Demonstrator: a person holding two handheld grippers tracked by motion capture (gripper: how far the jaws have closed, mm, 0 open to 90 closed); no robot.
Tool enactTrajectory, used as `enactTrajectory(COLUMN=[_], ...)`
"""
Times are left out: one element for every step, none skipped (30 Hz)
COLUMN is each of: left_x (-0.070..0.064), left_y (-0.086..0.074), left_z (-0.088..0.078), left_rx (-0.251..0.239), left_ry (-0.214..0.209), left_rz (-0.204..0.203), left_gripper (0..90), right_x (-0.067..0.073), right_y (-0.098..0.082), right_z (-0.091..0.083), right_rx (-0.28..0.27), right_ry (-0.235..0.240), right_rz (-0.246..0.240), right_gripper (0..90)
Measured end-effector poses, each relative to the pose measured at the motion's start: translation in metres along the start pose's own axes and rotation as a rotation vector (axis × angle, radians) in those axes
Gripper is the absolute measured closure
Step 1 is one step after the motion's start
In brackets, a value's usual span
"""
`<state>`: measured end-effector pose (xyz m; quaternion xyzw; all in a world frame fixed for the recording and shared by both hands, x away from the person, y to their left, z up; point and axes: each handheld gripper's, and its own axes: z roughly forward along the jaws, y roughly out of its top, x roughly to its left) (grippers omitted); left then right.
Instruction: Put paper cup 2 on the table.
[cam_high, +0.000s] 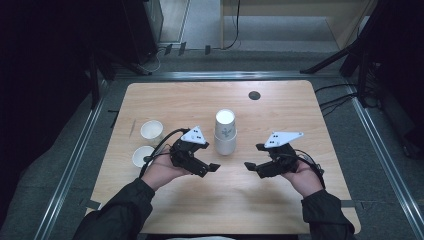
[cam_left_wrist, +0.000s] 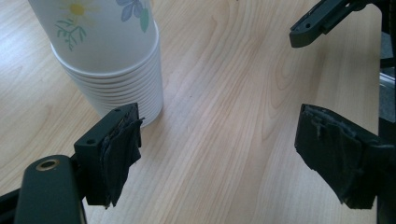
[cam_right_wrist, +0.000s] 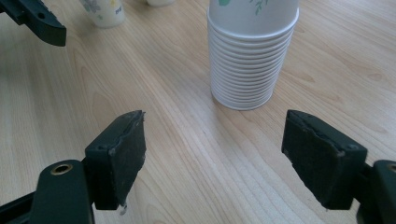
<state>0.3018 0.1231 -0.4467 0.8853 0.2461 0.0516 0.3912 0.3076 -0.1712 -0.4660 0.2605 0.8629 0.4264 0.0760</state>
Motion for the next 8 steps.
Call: enactTrajectory(left_x=[0.0001,0.0000,0.0005,0.0010,0.0012,0.0011,0.0012,0.0012], left_y=[-0.0001,-0.0004,-0.0004,-0.0005,-0.0007,-0.0011,-0.0017,-0.0017], left_z=[0.0002,0.0003,0.0004,0.0004,0.0010,0.0016,0.0020,0.0020], left_rx=[0.003,-0.001,0.002,0.006,0.007,0.011,0.012,0.012], left_ry=[0.001,0.005,0.000,0.001,0.001,-0.001,0.003,0.003], left_rz=[0.000,0.000,0.000,0.001,-0.003,-0.005,0.002,0.002], left_gripper=[14.8,14.8,14.8,14.8,14.8,14.8,14.8,14.9], right_x=[0.0002,0.0003,0.0002,0.0001,0.0000,-0.0001,-0.0002,-0.0006], right_y=[0.0001,0.0001,0.0001,-0.0001,-0.0002,-0.0004,-0.0007,-0.0012], right_z=[0.0000,0.0001,0.0004,0.0005,0.0006,0.0007,0.0009,0.0014], right_rx=[0.000,0.000,0.000,0.002,0.004,0.008,0.014,0.022], right_ry=[0.001,0.000,0.002,0.003,0.004,0.002,-0.004,-0.013], right_rz=[0.001,0.001,-0.003,-0.005,-0.005,-0.005,-0.012,-0.022], right_gripper=[21.9,21.9,21.9,21.9,21.9,21.9,21.9,21.9])
